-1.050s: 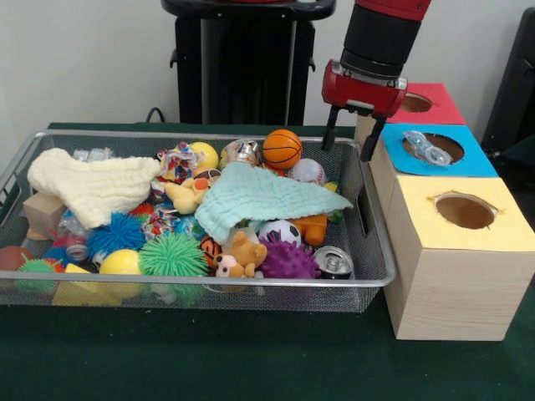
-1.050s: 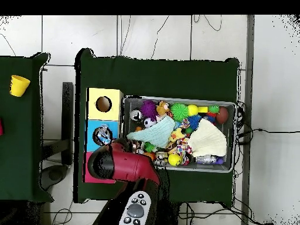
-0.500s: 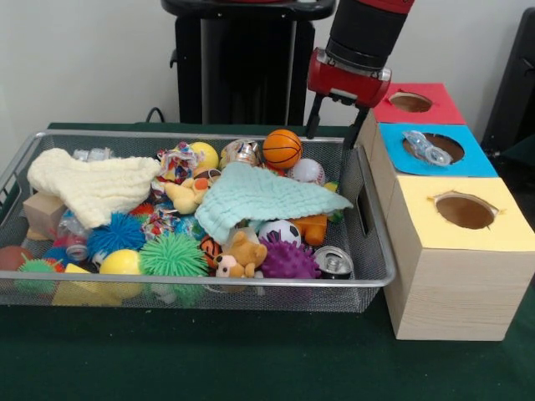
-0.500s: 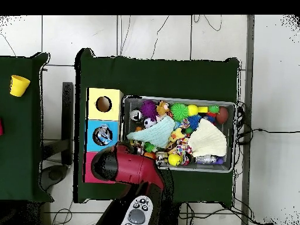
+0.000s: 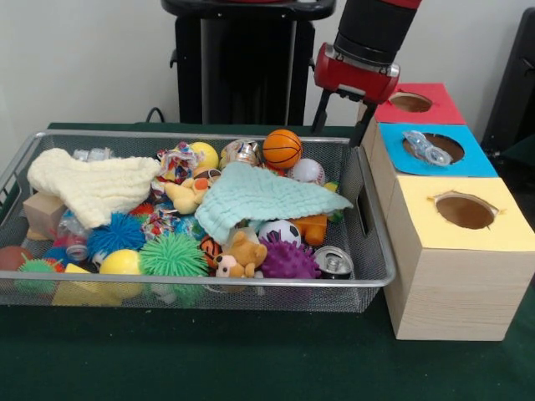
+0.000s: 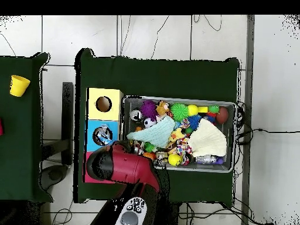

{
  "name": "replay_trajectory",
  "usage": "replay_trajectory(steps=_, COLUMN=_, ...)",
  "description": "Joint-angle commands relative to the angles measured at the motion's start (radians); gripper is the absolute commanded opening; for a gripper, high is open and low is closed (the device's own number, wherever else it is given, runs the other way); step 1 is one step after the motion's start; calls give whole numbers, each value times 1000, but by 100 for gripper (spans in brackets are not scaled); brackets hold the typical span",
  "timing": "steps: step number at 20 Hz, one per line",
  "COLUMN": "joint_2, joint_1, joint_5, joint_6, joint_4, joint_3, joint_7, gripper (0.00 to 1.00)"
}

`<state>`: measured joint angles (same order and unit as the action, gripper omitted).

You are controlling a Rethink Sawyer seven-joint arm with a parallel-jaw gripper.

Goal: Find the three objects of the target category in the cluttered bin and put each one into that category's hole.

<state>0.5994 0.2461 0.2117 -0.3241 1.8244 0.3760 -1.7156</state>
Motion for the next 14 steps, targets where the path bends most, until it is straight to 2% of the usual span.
replay_trajectory(steps=1, joint_2=-34, joint_1=17, joint_5=59, joint_6=-175, joint_4=-103, joint_3=-9, joint_7=-257, gripper=100)
replay_trajectory(steps=5, joint_2=-32, joint_1=23, joint_5=70, joint_6=-179, joint_4=-104, joint_3=-13, joint_7=-259, gripper=100)
replay_trajectory(steps=14, joint_2=-59, joint_1=43, joint_5=114, joint_6=-92, joint_4=-76, joint_3=-40, joint_7=-285, gripper=100)
